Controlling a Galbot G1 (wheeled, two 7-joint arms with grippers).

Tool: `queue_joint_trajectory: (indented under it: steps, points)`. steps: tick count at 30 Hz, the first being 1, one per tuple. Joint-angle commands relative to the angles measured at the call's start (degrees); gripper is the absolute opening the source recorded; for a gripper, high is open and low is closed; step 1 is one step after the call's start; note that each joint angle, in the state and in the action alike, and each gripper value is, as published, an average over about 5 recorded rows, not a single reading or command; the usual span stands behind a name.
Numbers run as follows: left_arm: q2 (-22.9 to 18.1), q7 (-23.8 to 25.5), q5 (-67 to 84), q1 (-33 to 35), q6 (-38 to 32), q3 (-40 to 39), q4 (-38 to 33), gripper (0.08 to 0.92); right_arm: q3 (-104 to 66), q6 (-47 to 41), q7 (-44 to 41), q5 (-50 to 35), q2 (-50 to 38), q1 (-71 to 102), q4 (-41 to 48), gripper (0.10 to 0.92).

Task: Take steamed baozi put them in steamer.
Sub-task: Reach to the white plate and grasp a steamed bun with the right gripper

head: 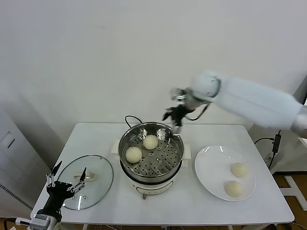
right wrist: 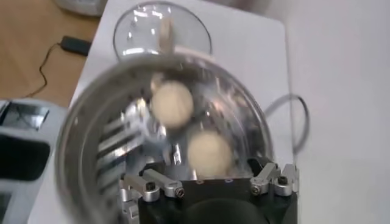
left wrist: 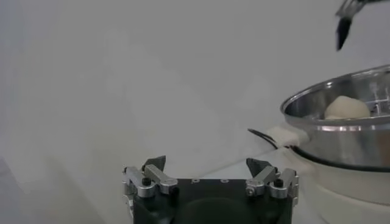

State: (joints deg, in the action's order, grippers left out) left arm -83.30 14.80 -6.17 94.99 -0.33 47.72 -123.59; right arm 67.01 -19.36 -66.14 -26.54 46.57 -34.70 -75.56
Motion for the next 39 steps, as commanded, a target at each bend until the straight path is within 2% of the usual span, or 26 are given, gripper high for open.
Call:
queue_joint_trajectory:
  steps: [1,6,12,39]
  points:
    - [0.34,0.00,-0.20,-0.01,0.30,-0.18,-0.23,0.823,-4.99,10.76,-11.09,18.61,-17.98,7.50,0.99,0.823]
    - [0.38,-0.04,-0.56,-0.19,0.48,-0.47,-0.32,0.823,-11.64,12.33,-11.15,25.33,-21.99,22.65,-4.40,0.823]
    - [0.52,-0.07,-1.07,-0.33,0.69,-0.85,-0.29,0.823,-21.82,13.14,-10.68,32.17,-21.89,36.83,-5.30,0.823]
    - [0.01,-0.14,-1.97,-0.55,0.73,-1.08,0.87,0.823,-19.87,12.99,-8.57,35.55,-15.33,39.27,0.56,0.823]
